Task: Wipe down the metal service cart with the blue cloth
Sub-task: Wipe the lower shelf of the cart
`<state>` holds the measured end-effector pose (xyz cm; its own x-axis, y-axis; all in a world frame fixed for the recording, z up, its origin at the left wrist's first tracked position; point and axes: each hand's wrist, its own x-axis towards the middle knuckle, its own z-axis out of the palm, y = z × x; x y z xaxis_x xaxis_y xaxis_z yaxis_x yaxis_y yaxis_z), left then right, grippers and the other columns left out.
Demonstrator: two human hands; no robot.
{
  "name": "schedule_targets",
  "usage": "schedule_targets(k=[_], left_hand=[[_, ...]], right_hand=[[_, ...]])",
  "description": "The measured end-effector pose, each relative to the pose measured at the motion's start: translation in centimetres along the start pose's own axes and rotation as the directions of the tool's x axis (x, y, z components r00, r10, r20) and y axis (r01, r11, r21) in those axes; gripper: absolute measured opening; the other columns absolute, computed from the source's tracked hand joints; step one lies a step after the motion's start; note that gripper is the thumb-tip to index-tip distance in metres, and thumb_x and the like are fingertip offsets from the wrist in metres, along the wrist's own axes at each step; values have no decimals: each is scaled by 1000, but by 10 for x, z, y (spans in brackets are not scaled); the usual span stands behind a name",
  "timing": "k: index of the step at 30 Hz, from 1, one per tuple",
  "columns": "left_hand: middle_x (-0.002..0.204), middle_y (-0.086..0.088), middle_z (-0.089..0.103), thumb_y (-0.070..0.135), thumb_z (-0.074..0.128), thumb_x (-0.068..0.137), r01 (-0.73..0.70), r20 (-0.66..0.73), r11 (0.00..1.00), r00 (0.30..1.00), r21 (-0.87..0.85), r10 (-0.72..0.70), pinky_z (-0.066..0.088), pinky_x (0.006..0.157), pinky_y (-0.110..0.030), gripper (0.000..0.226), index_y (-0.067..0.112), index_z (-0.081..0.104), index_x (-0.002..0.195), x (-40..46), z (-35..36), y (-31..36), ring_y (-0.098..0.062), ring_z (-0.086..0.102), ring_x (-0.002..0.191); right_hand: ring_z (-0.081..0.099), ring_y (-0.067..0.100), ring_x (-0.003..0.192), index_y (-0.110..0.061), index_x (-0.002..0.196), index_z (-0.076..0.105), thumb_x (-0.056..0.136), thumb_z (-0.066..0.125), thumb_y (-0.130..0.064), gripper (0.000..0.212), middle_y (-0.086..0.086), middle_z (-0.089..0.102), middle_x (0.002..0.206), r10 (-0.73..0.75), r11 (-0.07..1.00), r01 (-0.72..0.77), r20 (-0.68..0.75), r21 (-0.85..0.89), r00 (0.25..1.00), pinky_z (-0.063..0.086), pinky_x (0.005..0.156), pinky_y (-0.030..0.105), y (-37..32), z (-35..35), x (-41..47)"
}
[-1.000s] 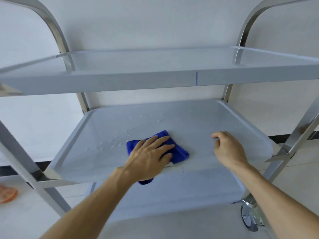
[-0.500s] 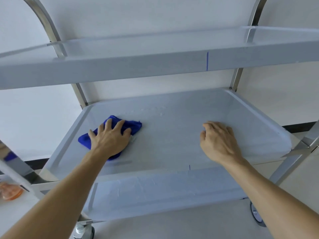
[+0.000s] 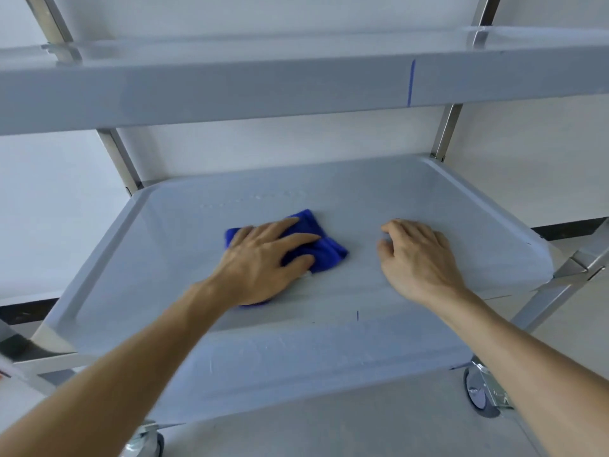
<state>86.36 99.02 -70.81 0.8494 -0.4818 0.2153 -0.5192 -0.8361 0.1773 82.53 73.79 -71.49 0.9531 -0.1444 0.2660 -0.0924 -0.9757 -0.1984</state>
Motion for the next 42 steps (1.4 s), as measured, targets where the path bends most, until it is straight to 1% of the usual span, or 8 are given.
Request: schedule_targets(k=[5, 9, 16, 21, 25, 31, 37, 42], left_hand=[[159, 10, 27, 69, 28, 93, 388, 56, 911, 916, 139, -398, 27, 113, -51, 50, 55, 36, 140, 14, -21, -90, -28, 35, 141], [158, 4, 23, 67, 21, 91, 600, 49, 780, 786, 178, -616, 16, 111, -64, 53, 52, 33, 141, 60, -4, -81, -34, 26, 141], [161, 9, 20, 61, 26, 94, 194, 68, 975, 977, 108, -202, 17, 113, -56, 47, 56, 33, 141, 90, 27, 38, -26, 24, 144], [159, 16, 27, 68, 19, 89, -86, 31, 996, 996, 35, 85, 22, 114, -37, 53, 57, 35, 139, 33, 12, 8, -13, 32, 141], [160, 12, 26, 62, 28, 97, 181, 67, 975, 979, 126, -191, 27, 115, -43, 45, 57, 33, 141, 47, -8, -69, -22, 33, 143], [158, 10, 25, 59, 24, 94, 539, 66, 830, 832, 142, -551, 19, 112, -58, 48, 54, 34, 141, 118, 4, -91, -28, 27, 142], [163, 13, 17, 55, 28, 96, 146, 124, 987, 980, 74, -154, 13, 115, -56, 47, 54, 32, 143, 176, 38, 28, -21, 20, 149], [161, 17, 23, 63, 22, 93, -165, 102, 986, 981, -31, 168, 16, 115, -42, 48, 59, 35, 139, 145, 41, 37, -14, 25, 145]], right_hand=[[39, 23, 135, -23, 136, 51, 98, 38, -49, 48, -4, 51, 142, -28, 998, 29, 29, -49, 999, 29, 109, 43, -6, 2, -1], [31, 23, 141, -32, 142, 44, 92, 32, -65, 61, -5, 39, 153, -36, 999, 38, 68, -26, 997, 23, 114, 49, -6, 2, -1], [23, 17, 146, -24, 149, 34, 85, 23, -77, 84, -7, 32, 158, -1, 999, 6, 127, -36, 992, 19, 117, 48, 1, -1, 2], [21, 16, 146, -26, 148, 33, 78, 11, -84, 93, -9, 28, 159, -16, 998, 23, 125, -59, 992, 19, 117, 46, 1, -1, 0], [13, 19, 150, -26, 153, 24, 74, 7, -87, 101, -7, 18, 164, -10, 996, 25, 169, -84, 985, 13, 119, 51, 0, 2, 2], [11, 20, 151, -27, 154, 22, 70, 0, -88, 106, -7, 16, 165, -9, 995, 27, 171, -100, 985, 12, 119, 53, 0, 6, 3], [8, 18, 152, -29, 155, 18, 67, -2, -90, 108, -9, 12, 165, 1, 997, 14, 174, -81, 985, 10, 121, 52, 2, 5, 4], [14, 15, 150, -28, 154, 22, 68, -2, -89, 108, -12, 18, 162, -18, 995, 32, 144, -99, 989, 13, 120, 48, 1, 3, 1]])
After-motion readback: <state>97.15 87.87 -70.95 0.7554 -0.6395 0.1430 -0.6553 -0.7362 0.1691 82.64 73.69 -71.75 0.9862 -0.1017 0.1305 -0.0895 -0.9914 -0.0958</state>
